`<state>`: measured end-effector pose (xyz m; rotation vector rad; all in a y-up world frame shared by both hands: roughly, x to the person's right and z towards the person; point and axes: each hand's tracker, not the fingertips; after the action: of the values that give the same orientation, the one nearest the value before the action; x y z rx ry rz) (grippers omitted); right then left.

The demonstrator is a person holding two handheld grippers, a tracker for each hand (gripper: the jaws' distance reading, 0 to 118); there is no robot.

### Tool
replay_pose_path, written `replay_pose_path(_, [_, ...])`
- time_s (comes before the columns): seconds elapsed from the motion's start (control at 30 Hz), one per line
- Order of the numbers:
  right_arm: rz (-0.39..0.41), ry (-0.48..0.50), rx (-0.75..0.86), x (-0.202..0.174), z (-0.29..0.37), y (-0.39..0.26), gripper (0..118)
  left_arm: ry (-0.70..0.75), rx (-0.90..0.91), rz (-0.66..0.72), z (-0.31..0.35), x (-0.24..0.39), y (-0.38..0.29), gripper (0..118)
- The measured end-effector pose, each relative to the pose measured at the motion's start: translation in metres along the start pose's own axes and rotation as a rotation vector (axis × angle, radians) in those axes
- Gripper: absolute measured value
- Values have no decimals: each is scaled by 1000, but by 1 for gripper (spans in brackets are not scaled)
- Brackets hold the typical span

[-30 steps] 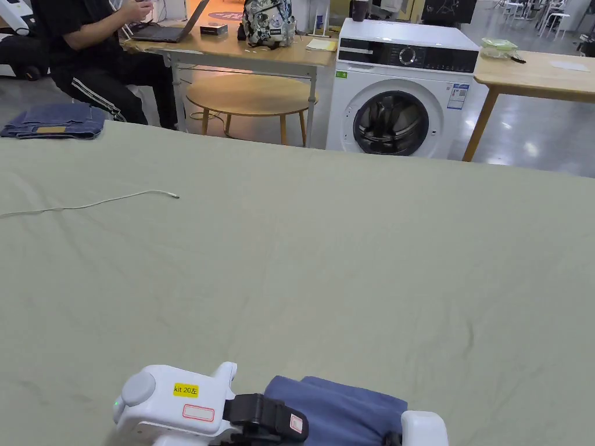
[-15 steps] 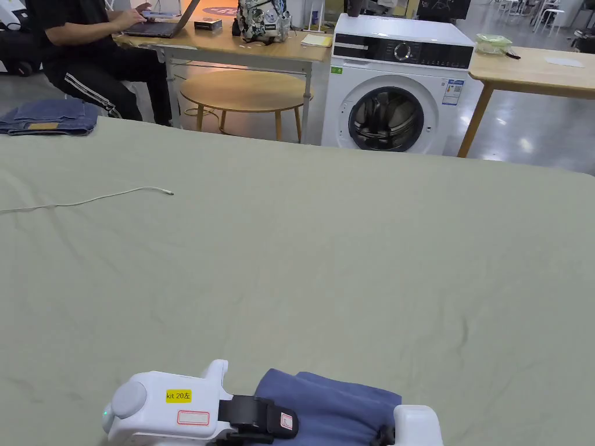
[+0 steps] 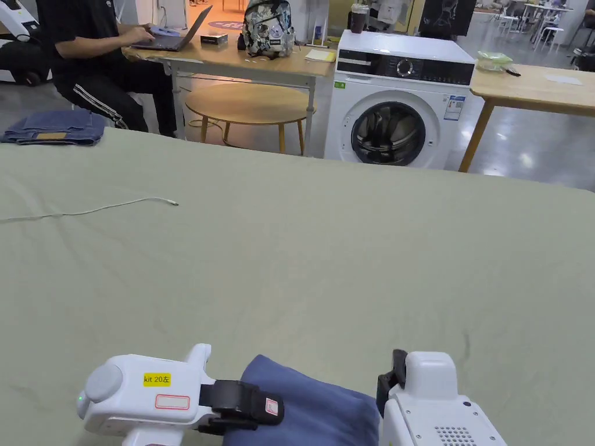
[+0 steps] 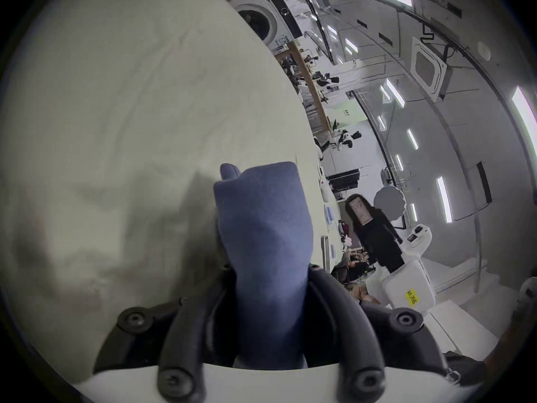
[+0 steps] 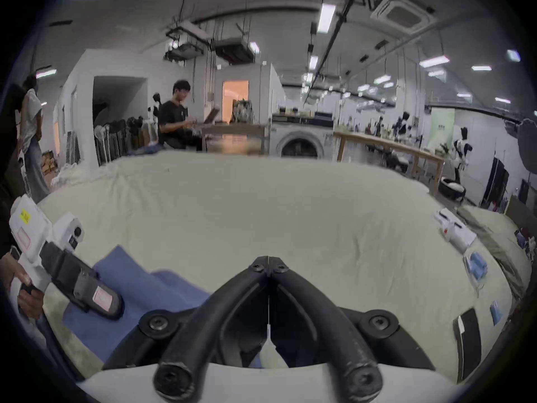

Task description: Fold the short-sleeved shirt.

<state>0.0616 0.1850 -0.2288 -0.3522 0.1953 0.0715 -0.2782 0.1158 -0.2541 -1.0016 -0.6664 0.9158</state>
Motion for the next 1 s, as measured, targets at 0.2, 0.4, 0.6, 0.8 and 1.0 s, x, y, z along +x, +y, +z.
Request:
replay_pose_path(0.2, [52, -29, 38, -24, -12, 34, 0, 82, 59, -59, 58, 15, 14, 23])
replay_pose_path(0.4, [40, 2, 42, -41, -18, 53, 0, 201, 193, -52, 144, 10, 16, 23])
replay_pose_path(0.6, [60, 52, 20, -59, -25, 59, 0, 332, 311, 18, 243, -22, 16, 23])
replay_pose_path(0.8, [53, 75, 4, -68, -27, 53, 0, 404, 379, 75, 323, -50, 19, 23])
replay_pose_path(1.0, [56, 81, -11, -68, -30, 53, 0, 476, 427, 127, 387, -70, 26, 23])
